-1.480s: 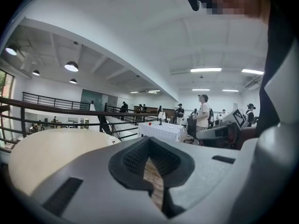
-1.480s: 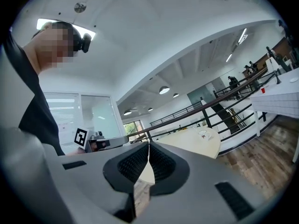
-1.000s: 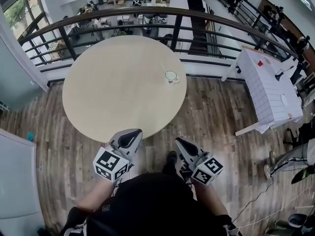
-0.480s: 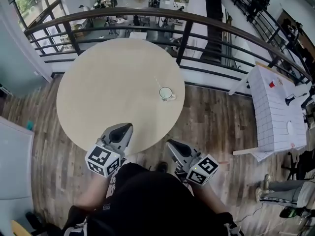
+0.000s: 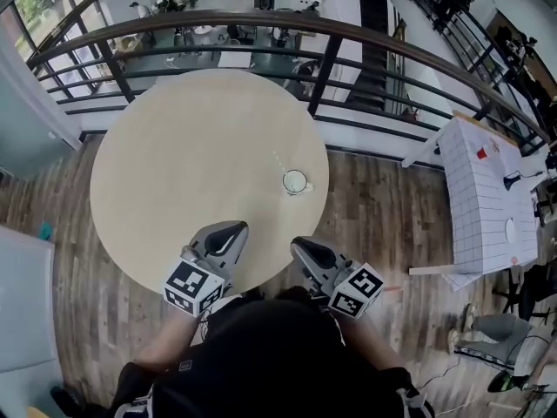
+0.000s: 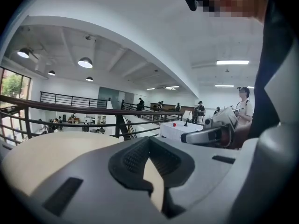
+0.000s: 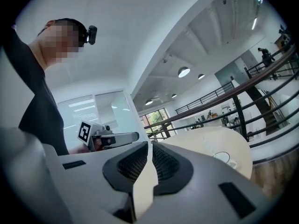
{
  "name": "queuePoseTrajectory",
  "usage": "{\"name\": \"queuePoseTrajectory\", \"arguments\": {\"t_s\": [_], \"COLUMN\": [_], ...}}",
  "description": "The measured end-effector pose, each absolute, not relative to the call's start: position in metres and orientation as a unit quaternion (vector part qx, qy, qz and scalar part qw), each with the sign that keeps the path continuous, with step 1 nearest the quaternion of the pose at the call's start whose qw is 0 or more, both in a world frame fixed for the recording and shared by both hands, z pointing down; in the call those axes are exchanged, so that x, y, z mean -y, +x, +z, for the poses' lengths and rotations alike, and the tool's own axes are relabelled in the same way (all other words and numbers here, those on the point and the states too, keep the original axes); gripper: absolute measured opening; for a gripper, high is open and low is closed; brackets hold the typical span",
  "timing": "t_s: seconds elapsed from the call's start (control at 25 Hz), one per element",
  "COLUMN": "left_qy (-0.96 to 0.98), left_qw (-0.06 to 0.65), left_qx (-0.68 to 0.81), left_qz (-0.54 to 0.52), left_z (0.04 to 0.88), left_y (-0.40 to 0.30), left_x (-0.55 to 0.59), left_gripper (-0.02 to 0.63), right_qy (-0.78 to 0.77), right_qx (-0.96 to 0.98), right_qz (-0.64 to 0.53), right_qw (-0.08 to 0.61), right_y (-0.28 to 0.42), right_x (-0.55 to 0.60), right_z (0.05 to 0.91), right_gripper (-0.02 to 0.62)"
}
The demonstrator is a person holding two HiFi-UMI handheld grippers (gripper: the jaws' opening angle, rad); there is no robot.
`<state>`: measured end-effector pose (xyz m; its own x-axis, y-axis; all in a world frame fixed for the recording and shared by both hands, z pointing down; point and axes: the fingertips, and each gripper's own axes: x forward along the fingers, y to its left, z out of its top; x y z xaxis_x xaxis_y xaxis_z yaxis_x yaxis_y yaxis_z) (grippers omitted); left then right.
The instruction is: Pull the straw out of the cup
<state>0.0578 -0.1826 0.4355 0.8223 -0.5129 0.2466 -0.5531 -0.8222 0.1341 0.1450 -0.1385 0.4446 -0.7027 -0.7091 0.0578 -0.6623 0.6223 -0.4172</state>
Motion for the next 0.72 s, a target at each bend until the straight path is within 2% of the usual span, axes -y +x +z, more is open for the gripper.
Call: {"name": "queuePoseTrajectory", "arguments": {"t_s": [0.16, 0.44, 0.72], "left_qy": [0.951, 0.946, 0.937], "left_qw": [0.112, 0.124, 0.130], "left_qx": [0.274, 0.284, 0.315], "left_qz": [0.091, 0.089, 0.078], "left_z": [0.442, 0.456, 0.468], "left_y": [0.060, 0.068, 0.081], "left_x": [0.205, 0.235, 0.263], "left_gripper": [0.008, 0.008, 0.008], "right_qy": [-0.400, -0.400, -0.387], "right_qx": [-0.893, -0.891, -0.894], "right_qz": [-0.202, -0.208, -0.223], "right_qw": [0.038, 0.054, 0.032], "right_y": [0.152, 0.174, 0.191], "right_x": [0.164, 0.210, 0.240], "right_z": [0.450, 0.455, 0.475], "right_gripper": [0.026, 0.029, 0.075]}}
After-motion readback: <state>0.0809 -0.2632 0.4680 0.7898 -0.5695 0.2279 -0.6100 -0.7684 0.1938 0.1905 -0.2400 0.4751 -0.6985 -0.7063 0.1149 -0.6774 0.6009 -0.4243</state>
